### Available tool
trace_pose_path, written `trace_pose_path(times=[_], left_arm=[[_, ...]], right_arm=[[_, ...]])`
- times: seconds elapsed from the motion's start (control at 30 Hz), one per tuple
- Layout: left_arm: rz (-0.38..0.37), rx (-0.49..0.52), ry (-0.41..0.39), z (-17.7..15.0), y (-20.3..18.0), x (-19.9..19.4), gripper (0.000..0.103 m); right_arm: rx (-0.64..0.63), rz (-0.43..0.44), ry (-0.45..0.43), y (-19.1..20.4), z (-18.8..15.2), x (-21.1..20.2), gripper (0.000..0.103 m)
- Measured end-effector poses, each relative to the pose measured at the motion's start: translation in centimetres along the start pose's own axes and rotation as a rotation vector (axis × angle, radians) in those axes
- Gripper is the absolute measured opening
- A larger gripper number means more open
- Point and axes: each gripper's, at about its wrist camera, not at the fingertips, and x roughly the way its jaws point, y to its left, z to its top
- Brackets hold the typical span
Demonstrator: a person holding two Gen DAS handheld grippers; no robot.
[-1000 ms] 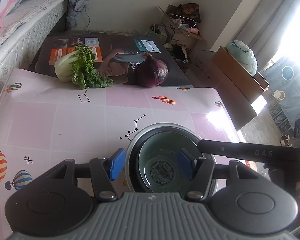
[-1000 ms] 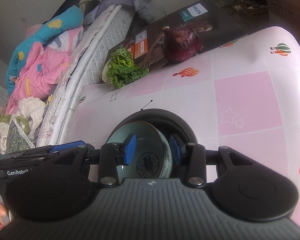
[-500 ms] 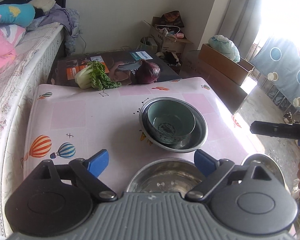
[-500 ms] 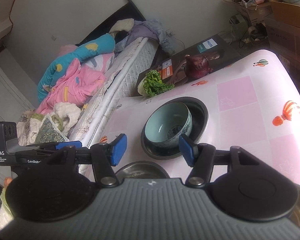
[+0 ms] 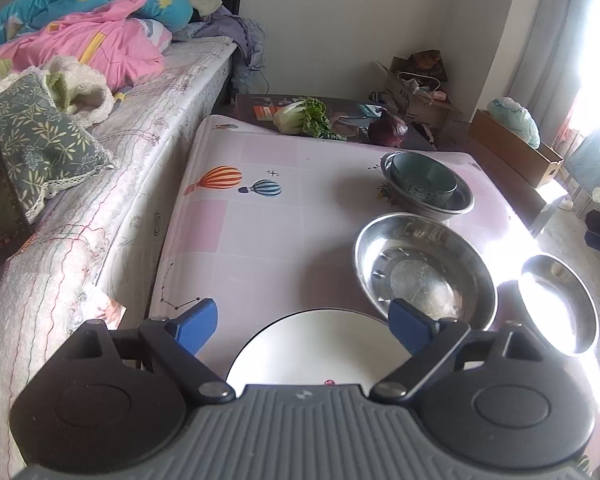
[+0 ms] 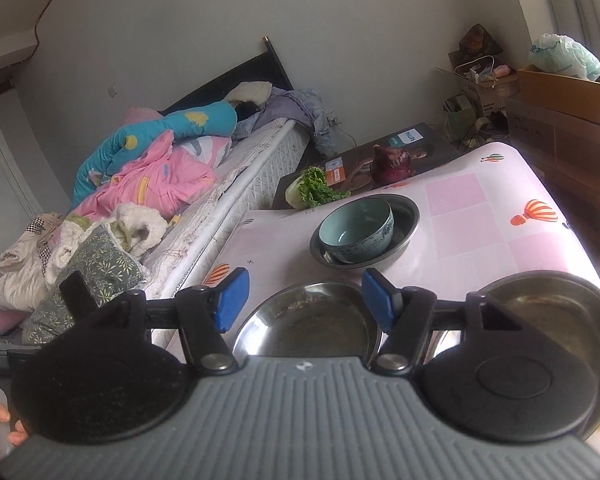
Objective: Organize plates and bowls
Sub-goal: 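Raise both open grippers and move them over the white calligraphy plate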
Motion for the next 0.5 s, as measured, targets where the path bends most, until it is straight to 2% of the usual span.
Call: trace_pose_path(times=[0.07, 0.17, 0.27, 0.3, 0.5], left_arm=[[0.057, -0.003, 0.007, -1.9, 0.8, -0.2, 0.093], [0.090, -0.033, 0.043, -4.5, 1.8, 0.2, 0.093], [0.092, -0.054, 0.089, -6.9, 2.5, 1.3, 0.091], [0.090, -0.059, 0.101, -7.2, 2.6, 1.6, 0.090], [0.086, -0.073, 0.133, -9.1, 2.6, 3.7, 0.074]], right_arm=[[0.023, 0.013, 0.017, 0.7, -1.7, -0.1, 0.062], [0.021, 0.017, 0.059, 2.0, -3.9, 0.9, 0.062], [0.027, 0.031, 0.123, 2.8, -6.0, 2.2, 0.062], [0.033, 0.044, 0.161, 3.4, -6.5, 3.9, 0.062], [0.017, 0.066, 0.299, 5.3, -9.9, 8.5, 0.062]])
